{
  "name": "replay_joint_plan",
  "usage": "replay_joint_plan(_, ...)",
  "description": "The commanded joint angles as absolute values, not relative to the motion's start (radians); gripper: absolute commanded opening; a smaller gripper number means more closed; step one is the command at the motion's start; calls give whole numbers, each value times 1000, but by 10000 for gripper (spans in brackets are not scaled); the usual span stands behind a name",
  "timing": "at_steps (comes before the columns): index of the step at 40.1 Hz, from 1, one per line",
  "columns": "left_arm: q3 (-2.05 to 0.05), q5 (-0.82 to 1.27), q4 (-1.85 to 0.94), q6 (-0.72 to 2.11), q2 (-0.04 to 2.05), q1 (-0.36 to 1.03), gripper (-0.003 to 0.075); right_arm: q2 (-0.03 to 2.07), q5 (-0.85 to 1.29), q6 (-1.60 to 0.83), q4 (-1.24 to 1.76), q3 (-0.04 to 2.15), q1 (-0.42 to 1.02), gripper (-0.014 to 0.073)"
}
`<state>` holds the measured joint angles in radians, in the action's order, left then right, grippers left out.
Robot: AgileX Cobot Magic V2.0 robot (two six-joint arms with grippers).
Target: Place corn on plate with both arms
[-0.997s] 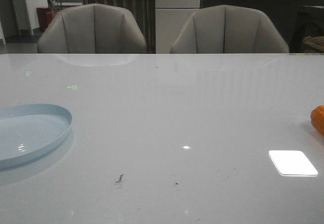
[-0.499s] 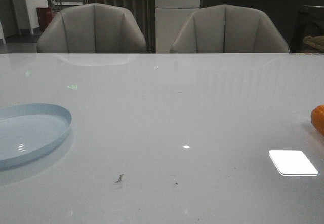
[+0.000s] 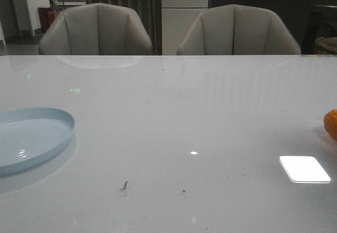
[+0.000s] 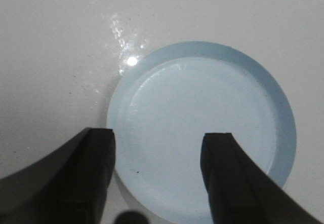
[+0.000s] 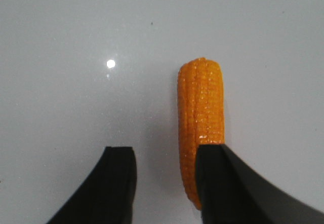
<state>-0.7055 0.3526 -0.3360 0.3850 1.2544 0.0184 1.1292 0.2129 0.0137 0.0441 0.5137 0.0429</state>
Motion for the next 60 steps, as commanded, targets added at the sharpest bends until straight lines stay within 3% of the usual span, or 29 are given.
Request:
replay_joint_plan(1,-814,382,-359,339,1333,14,449,1126,189,5,32,552,39,407)
replay_joint_plan(19,-1190,691,-292,266,1722,-80,449,1126,205,5,32,553,39,407)
replay_joint_plan(41,-1235,712,-200,264,1857,-80,443,1126,202,5,32,553,39,407)
replay_joint_plan(60,-1235,740,-200,264,1875,-80,155,1126,198,5,32,553,39,407)
